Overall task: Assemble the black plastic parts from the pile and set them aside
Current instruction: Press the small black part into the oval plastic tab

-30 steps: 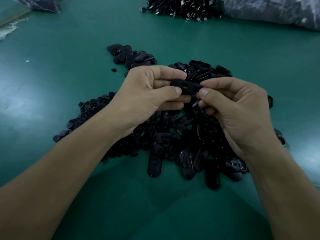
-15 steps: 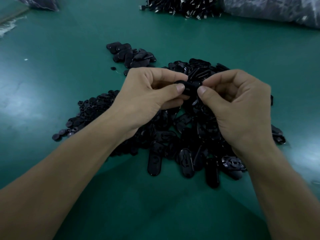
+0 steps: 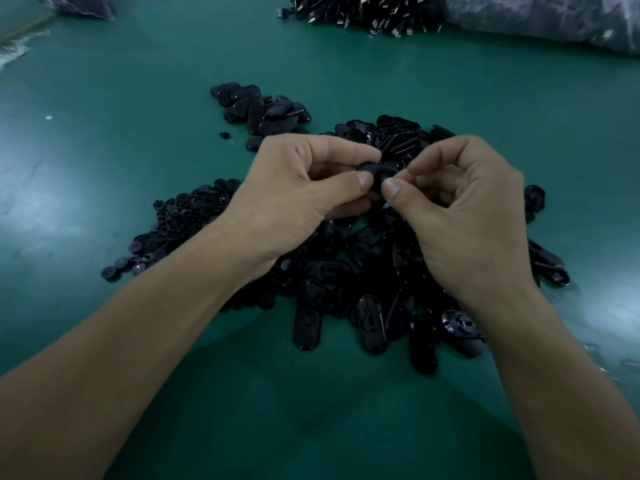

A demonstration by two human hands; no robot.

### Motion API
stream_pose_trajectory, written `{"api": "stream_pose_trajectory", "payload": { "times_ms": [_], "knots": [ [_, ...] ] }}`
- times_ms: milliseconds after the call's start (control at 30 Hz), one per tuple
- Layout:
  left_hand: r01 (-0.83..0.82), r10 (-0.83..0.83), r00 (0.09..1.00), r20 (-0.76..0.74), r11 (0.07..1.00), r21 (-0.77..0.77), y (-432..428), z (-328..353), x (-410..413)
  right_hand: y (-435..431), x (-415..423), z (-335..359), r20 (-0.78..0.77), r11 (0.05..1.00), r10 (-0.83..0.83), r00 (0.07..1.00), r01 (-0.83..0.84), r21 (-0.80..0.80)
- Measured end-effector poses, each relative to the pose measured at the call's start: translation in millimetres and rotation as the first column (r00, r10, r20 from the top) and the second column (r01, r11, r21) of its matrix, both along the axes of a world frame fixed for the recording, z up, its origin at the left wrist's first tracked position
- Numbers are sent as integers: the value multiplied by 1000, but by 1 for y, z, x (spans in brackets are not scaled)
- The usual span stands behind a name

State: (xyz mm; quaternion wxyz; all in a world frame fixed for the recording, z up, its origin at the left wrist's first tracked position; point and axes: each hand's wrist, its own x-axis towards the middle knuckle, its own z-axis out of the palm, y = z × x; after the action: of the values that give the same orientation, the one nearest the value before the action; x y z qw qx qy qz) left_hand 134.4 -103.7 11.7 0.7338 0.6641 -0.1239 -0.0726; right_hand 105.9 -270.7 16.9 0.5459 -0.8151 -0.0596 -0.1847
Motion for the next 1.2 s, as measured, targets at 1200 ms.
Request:
{"api": "stream_pose_trajectory", "payload": {
  "times_ms": [1200],
  "knots": [
    [-221,56,928,369,878,424,-6,-6,-3,2,-2,-4,48,955,-94,994,104,-278]
  ]
}}
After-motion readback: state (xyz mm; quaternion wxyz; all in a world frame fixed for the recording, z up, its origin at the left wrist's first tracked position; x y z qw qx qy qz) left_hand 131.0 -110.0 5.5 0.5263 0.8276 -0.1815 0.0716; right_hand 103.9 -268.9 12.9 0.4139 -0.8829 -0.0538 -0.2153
